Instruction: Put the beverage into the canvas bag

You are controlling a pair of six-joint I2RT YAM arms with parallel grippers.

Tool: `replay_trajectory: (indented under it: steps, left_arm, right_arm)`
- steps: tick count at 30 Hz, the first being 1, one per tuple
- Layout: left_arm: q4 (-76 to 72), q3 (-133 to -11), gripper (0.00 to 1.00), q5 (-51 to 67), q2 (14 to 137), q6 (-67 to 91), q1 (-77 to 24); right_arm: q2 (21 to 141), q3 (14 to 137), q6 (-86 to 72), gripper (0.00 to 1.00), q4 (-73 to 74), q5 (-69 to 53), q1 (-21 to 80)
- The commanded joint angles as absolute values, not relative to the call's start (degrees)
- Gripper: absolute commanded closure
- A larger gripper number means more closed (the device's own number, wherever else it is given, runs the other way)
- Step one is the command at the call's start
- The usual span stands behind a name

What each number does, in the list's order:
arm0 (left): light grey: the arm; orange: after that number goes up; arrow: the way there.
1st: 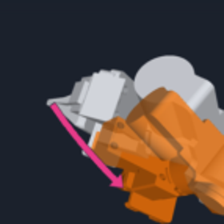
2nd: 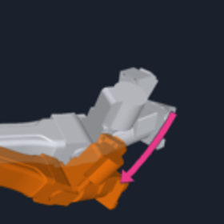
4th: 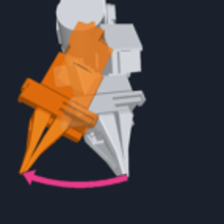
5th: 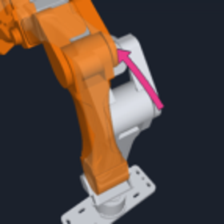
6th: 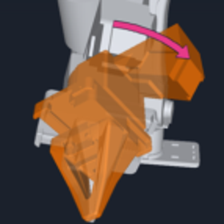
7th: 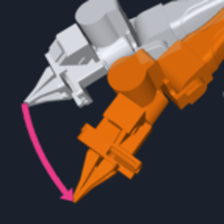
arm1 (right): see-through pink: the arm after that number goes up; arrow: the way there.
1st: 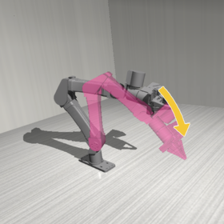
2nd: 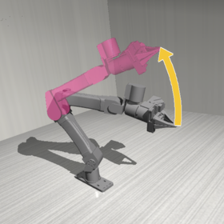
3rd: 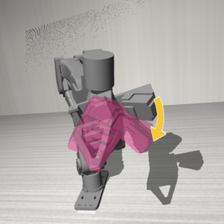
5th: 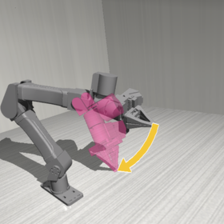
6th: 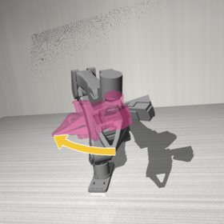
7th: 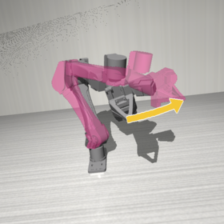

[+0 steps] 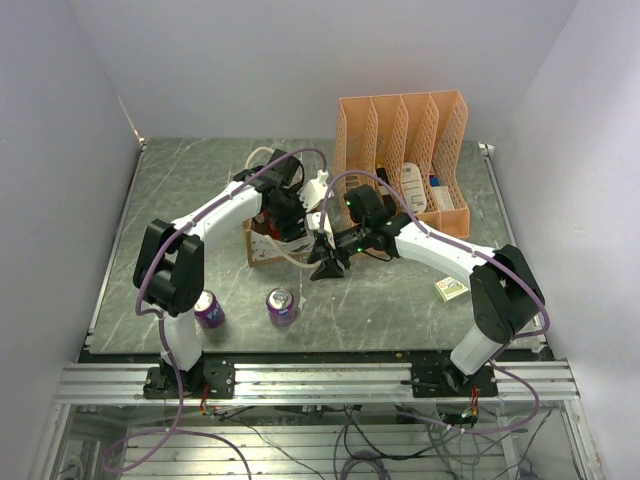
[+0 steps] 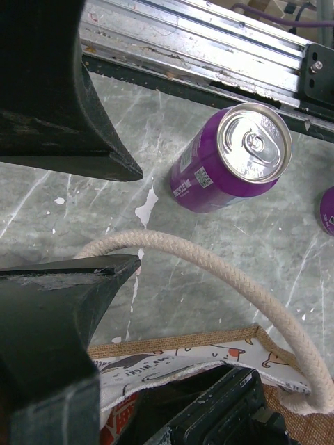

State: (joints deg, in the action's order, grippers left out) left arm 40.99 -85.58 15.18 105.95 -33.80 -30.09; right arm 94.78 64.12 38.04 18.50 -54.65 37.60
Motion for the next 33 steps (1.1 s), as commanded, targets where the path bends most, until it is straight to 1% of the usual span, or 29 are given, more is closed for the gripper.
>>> replay_trajectory:
  steps: [1,5,7,9,22,33]
  left_arm:
    - [39.54,-89.06,0.29,14.52,102.74,-32.03,-30.76]
    - [39.94,-90.01,0.24,14.23,102.74,-31.23,-30.76]
    - [39.92,-90.08,0.2,14.25,102.66,-31.13,-30.74]
    - [39.9,-90.0,0.18,14.3,102.59,-31.23,-30.74]
    - [40.63,-91.14,0.19,14.6,101.76,-30.82,-30.68]
    - [40.0,-91.77,0.18,14.17,97.2,-28.68,-30.54]
  right_arm:
    - [95.3,64.21,38.58,0.54,19.87,-55.19,37.71]
    - [95.36,64.24,38.58,0.54,19.95,-55.2,37.71]
    - [95.42,64.33,38.58,0.54,19.94,-55.2,37.71]
    - [95.42,64.29,38.67,0.54,19.96,-55.2,37.75]
    - [95.54,64.5,38.67,0.54,20.07,-55.24,37.71]
    - [95.35,64.69,38.54,0.54,20.25,-55.46,38.07]
